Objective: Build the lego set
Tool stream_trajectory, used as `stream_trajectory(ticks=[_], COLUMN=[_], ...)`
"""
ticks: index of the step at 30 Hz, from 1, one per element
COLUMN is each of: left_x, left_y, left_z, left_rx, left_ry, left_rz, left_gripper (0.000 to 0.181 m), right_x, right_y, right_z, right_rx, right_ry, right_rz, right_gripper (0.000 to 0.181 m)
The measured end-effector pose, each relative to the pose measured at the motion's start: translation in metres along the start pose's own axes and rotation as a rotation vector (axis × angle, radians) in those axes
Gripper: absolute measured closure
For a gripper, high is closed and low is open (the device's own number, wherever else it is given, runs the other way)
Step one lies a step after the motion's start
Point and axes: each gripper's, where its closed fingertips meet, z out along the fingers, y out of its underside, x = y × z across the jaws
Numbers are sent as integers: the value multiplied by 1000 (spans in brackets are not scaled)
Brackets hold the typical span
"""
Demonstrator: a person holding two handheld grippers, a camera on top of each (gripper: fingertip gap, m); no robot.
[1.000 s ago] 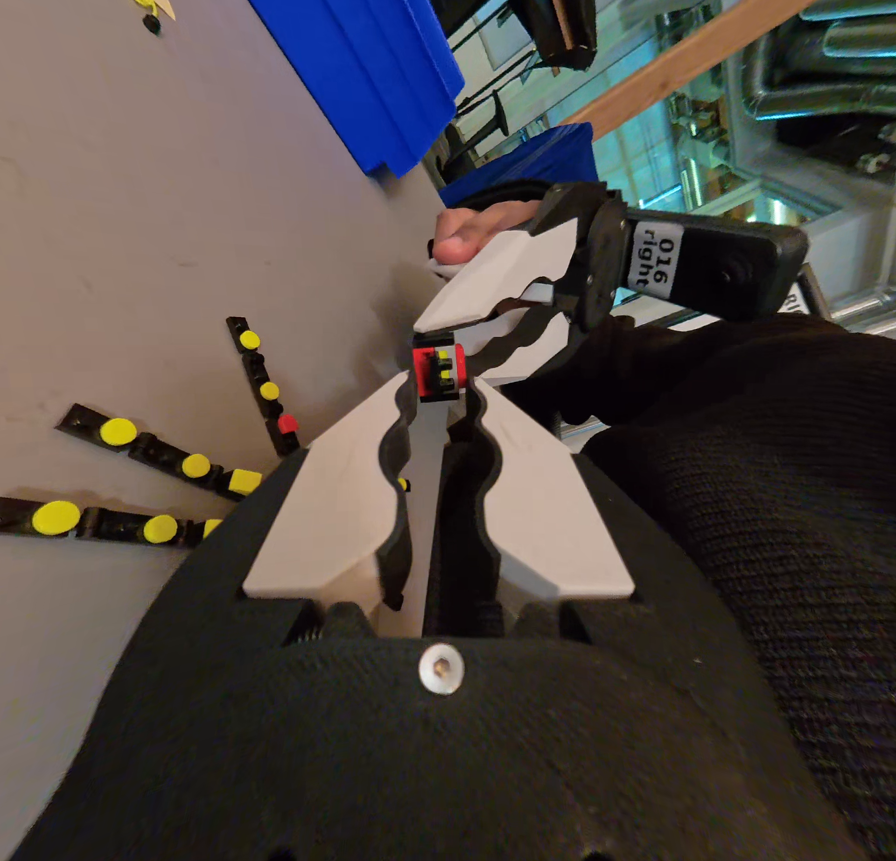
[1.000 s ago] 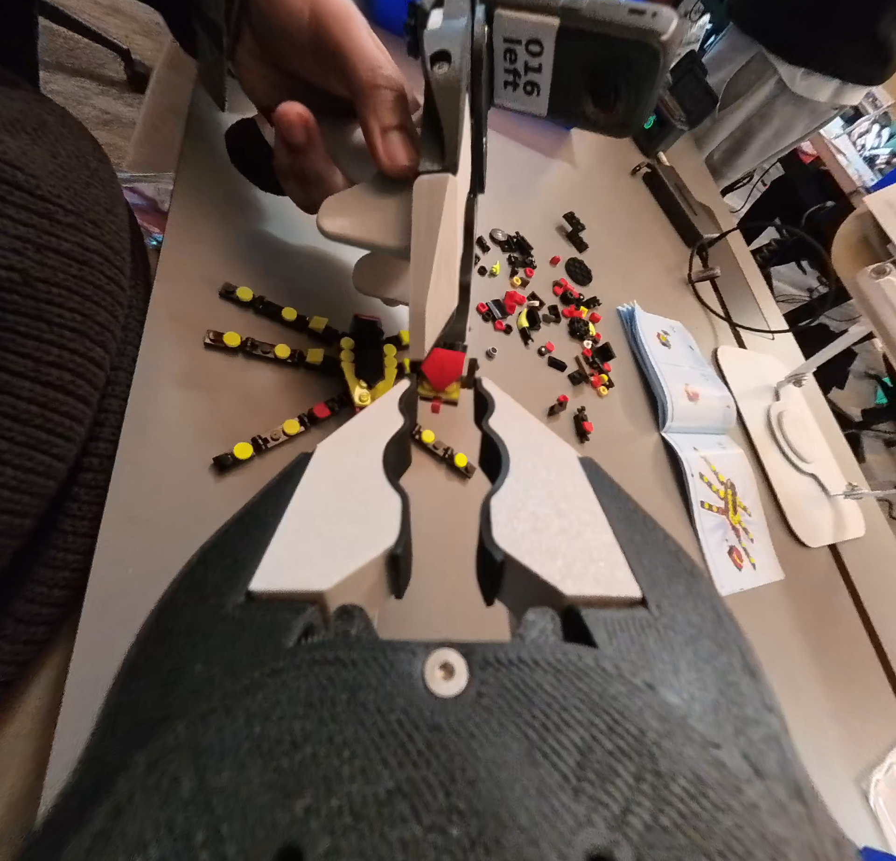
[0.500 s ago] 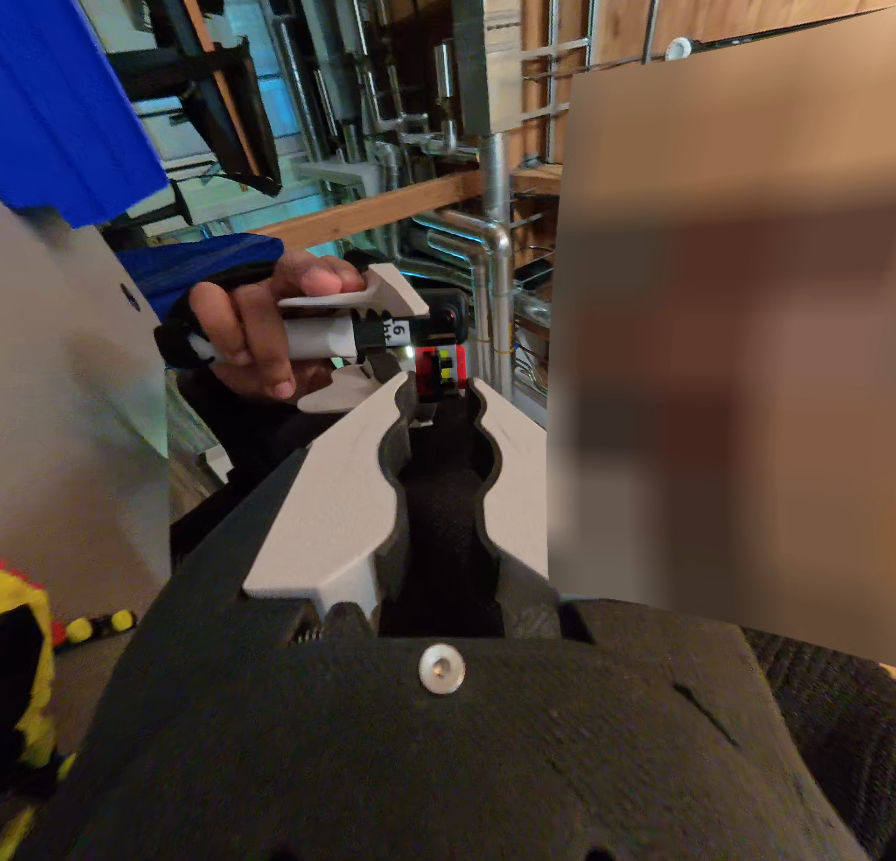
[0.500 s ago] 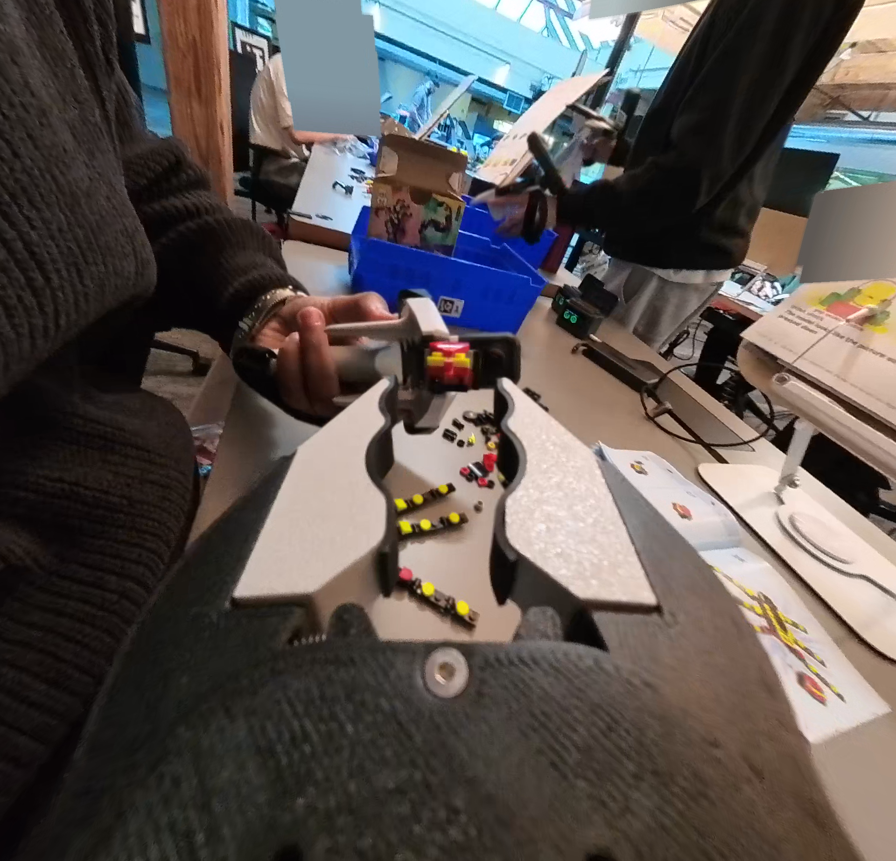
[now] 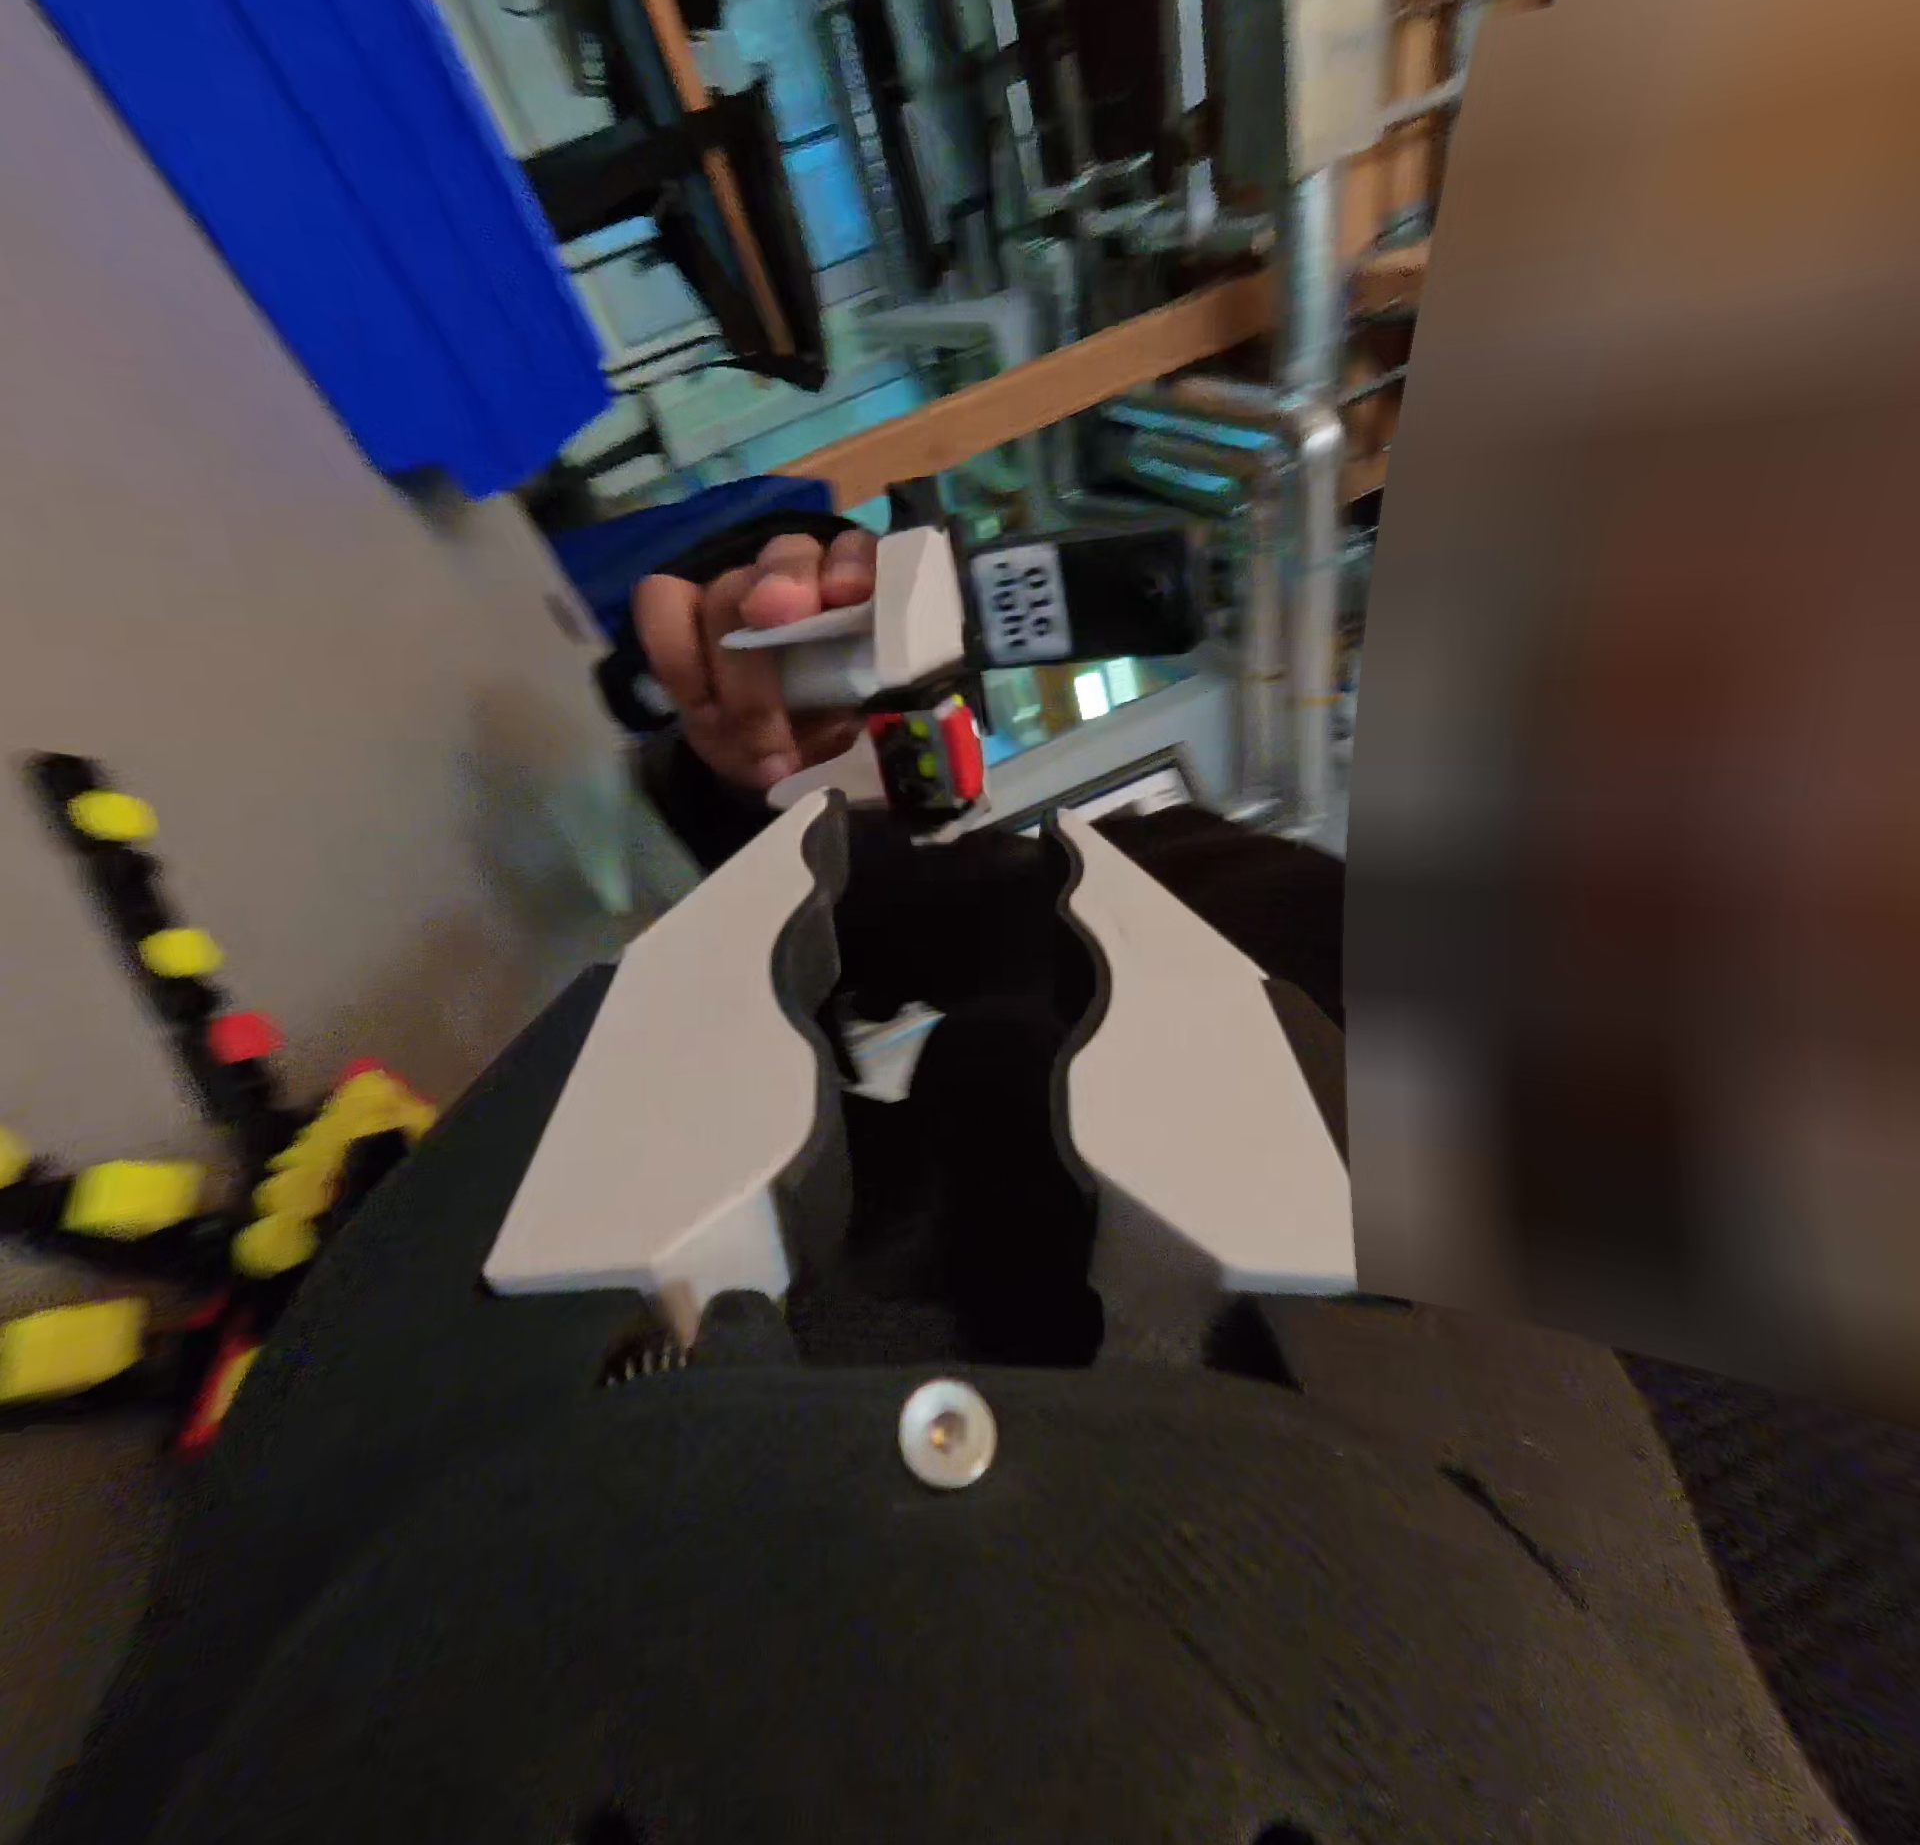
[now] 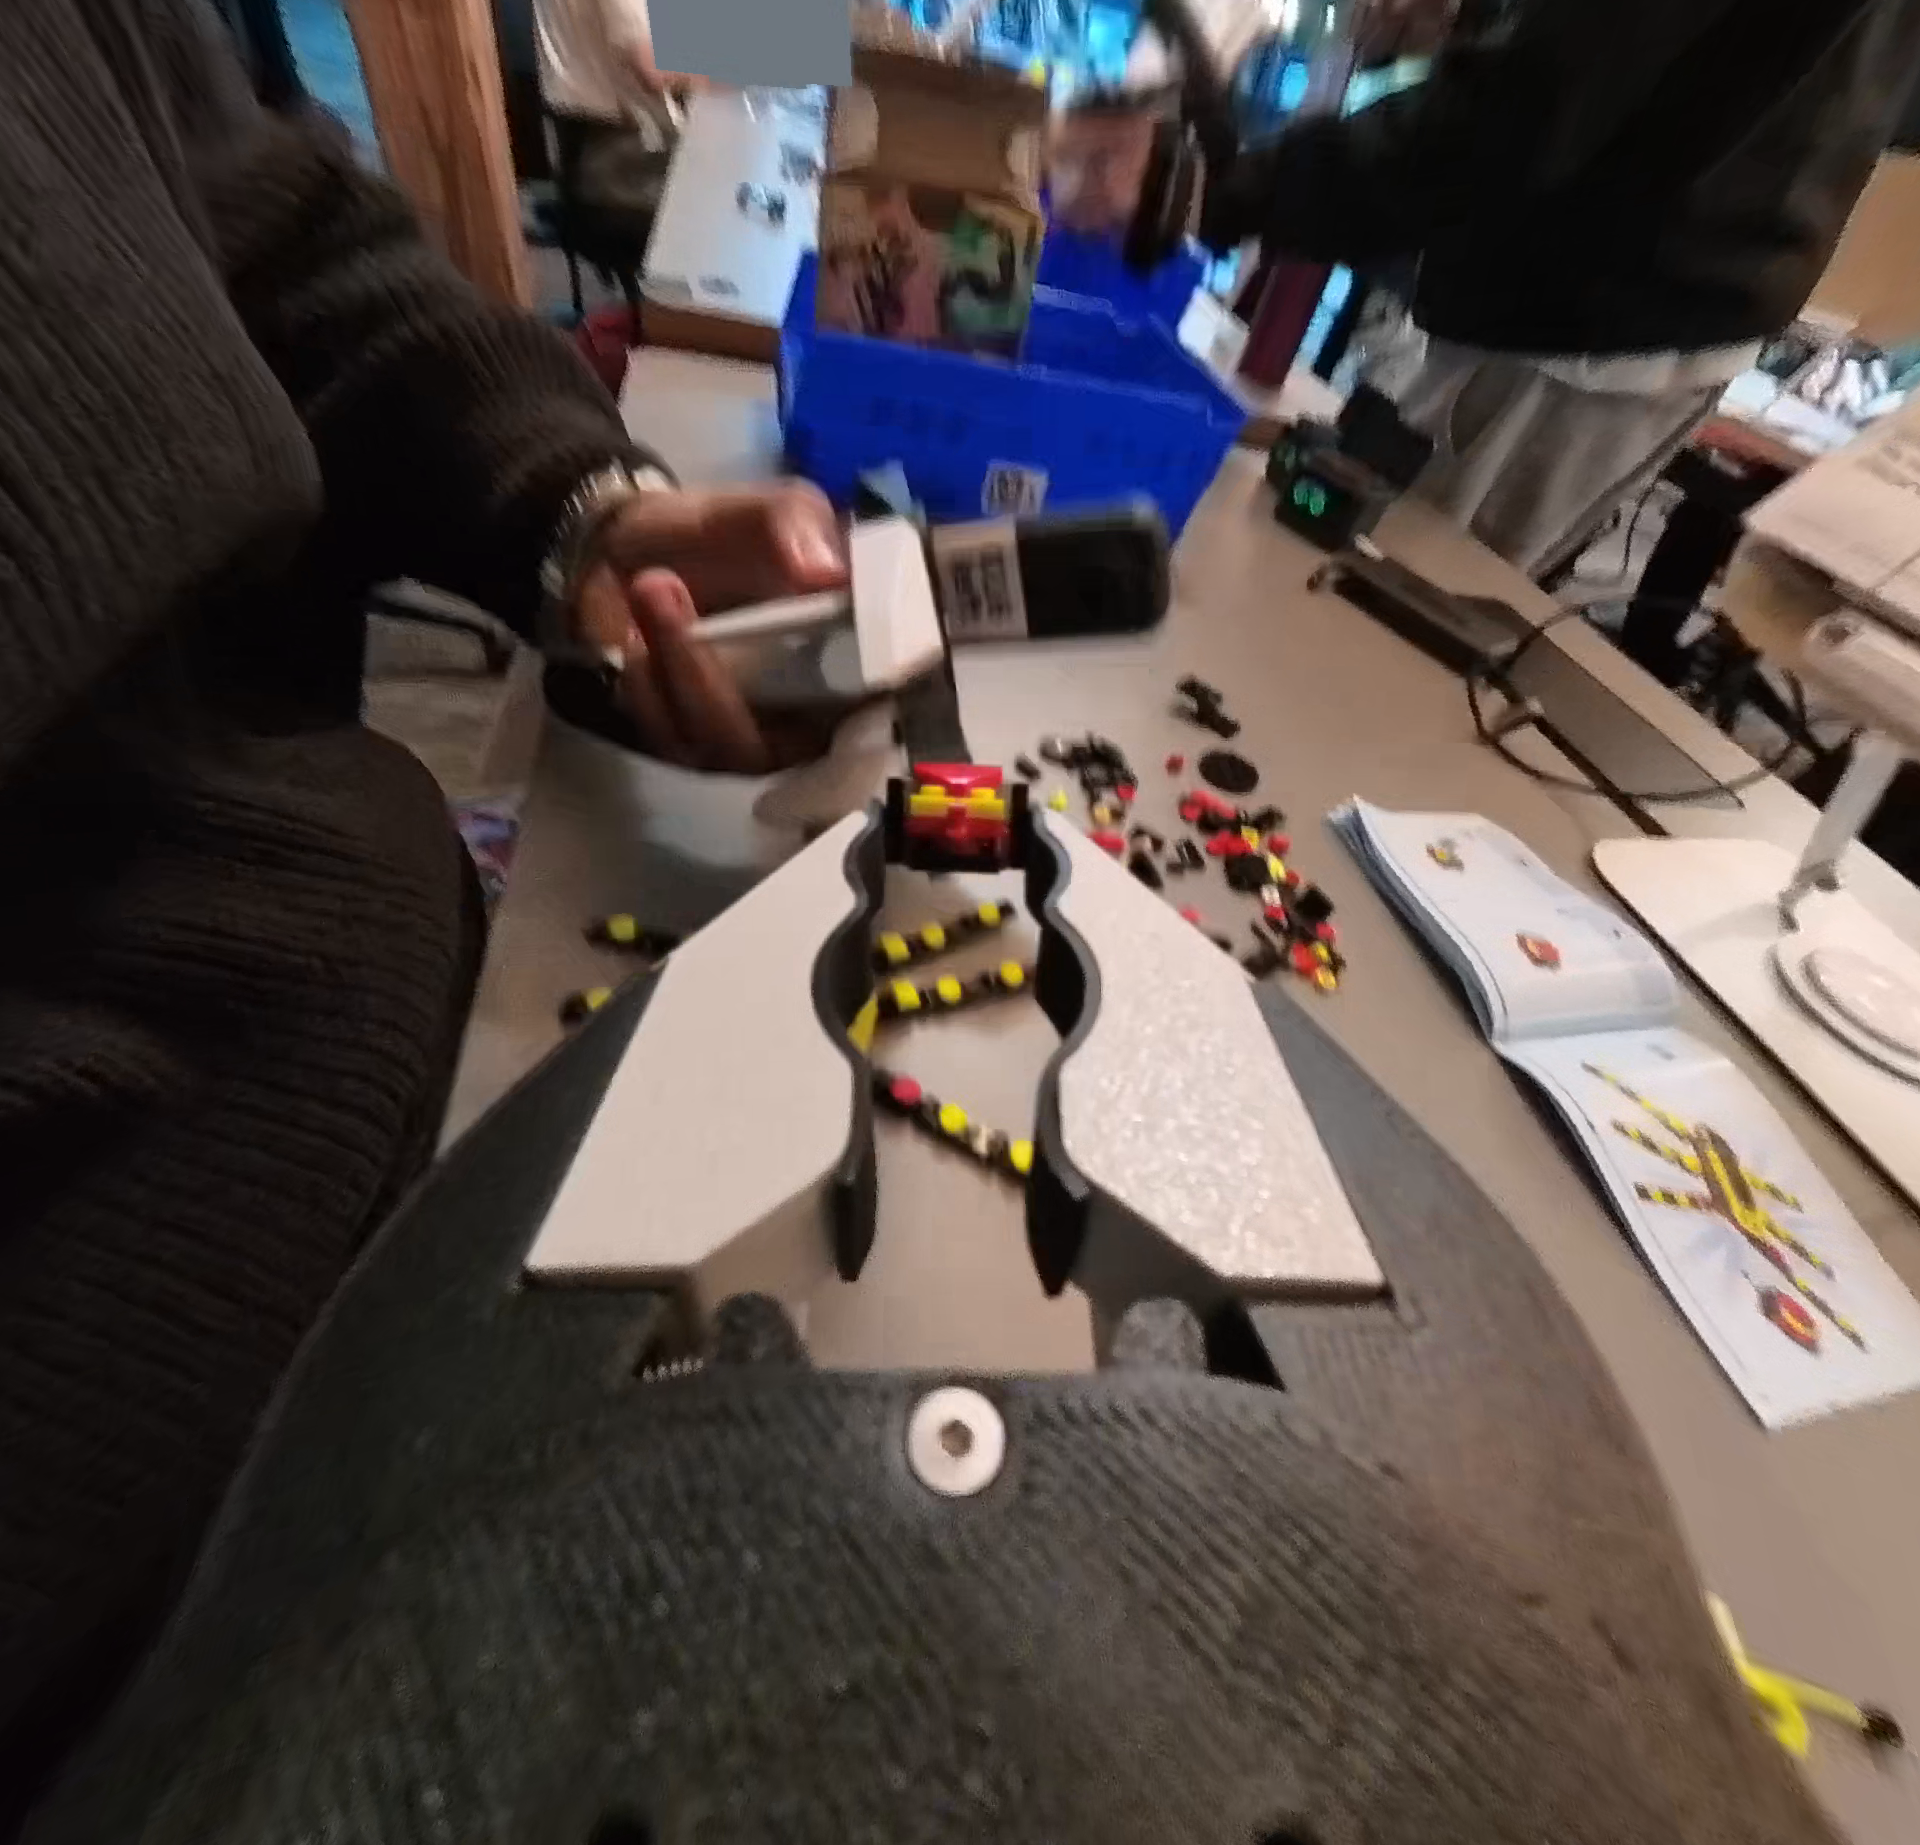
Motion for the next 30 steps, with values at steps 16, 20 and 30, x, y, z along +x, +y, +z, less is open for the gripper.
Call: stream_trajectory(ticks=[16,20,30], left_x=[-113,-112,-111], left_y=[46,46,52], left_z=[-52,-53,-52], left_rx=[-678,-664,-668], left_ry=[-955,-932,-876], left_rz=[901,854,792], left_gripper=[129,139,149], right_x=[-31,-29,-37], right_y=[114,111,110], right_z=[12,12,18], right_rx=[-387,-367,-376], right_ry=[-226,-230,-265], right_rz=[249,274,245], right_gripper=[157,156,156])
